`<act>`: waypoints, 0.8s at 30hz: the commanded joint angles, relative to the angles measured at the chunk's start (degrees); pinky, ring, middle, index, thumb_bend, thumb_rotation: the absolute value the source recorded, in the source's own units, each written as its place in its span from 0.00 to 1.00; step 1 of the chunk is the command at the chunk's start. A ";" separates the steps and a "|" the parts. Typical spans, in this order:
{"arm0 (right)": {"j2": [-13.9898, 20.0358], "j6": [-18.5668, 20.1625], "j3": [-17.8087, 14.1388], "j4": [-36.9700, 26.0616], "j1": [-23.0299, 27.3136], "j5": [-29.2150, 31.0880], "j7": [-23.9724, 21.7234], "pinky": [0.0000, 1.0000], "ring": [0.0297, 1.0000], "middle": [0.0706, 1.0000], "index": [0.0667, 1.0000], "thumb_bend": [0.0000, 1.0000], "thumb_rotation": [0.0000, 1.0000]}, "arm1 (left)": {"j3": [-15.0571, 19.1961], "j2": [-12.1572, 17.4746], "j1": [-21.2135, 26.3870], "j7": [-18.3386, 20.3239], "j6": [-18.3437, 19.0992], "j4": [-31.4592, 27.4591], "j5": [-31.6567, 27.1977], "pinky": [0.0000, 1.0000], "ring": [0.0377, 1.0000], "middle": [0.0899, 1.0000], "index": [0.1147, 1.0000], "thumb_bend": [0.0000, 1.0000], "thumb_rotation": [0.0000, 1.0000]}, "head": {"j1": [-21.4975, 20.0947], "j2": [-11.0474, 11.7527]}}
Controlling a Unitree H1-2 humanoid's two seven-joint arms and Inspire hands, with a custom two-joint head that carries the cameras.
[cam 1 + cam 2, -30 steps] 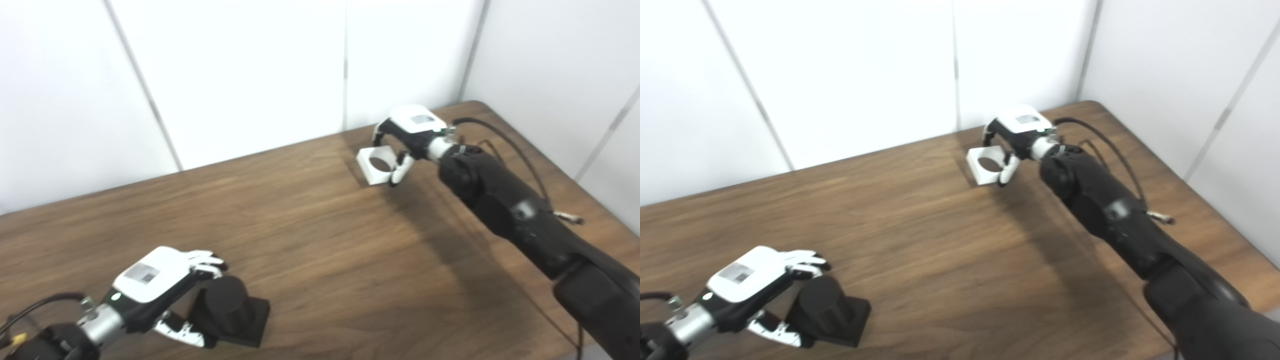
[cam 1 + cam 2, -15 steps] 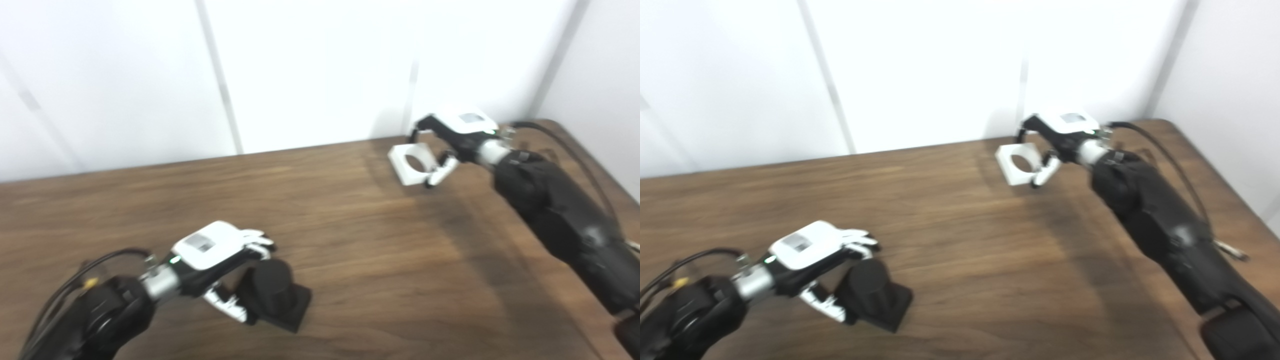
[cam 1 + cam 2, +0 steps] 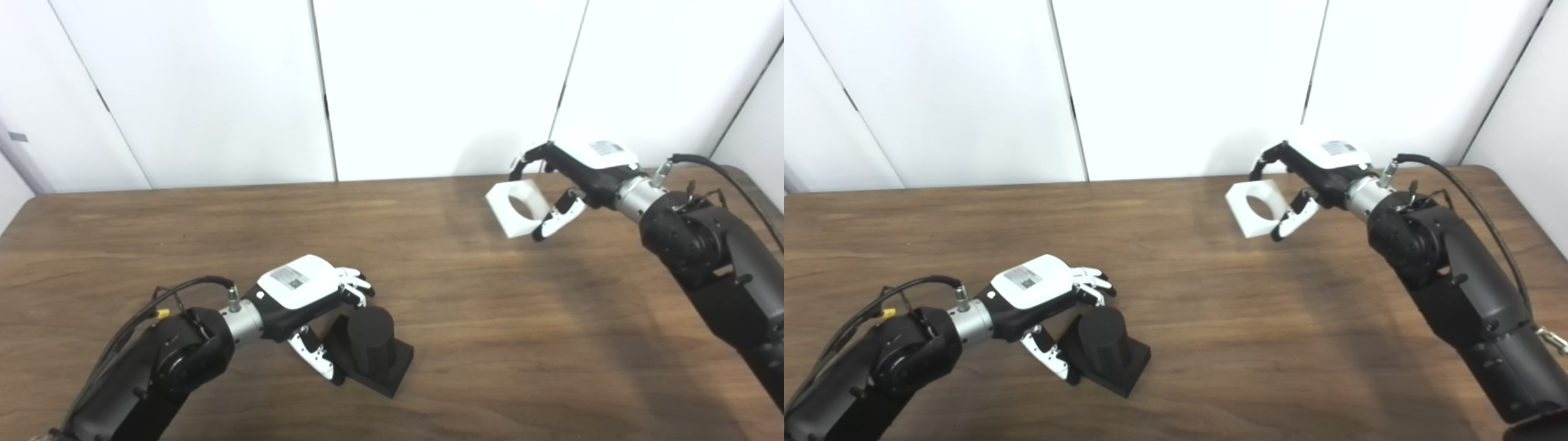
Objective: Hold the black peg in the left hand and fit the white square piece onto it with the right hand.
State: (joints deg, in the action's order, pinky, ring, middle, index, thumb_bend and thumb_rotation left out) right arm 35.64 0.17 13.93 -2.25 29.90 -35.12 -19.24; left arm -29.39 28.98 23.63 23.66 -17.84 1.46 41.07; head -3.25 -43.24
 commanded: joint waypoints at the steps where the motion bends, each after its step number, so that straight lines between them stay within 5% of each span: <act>1: 0.36 -1.63 -0.64 -2.74 2.60 1.25 -0.82 0.63 0.76 0.70 0.44 0.52 0.13 | -1.83 -0.82 -0.22 2.47 1.81 1.87 3.89 0.76 0.90 0.83 0.42 0.52 0.07 | -0.05 -0.04; 24: -4.81 1.30 0.73 -15.66 2.20 2.99 -12.09 0.62 0.77 0.72 0.44 0.52 0.13 | -2.15 -1.46 0.29 2.05 2.39 2.17 4.32 0.75 0.90 0.82 0.42 0.52 0.07 | 0.16 -0.15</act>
State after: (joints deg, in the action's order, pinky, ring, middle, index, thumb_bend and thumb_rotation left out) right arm 30.58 1.67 15.27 -15.28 29.89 -32.74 -31.31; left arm -29.86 27.75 24.21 23.66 -16.33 1.57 42.02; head -3.08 -43.33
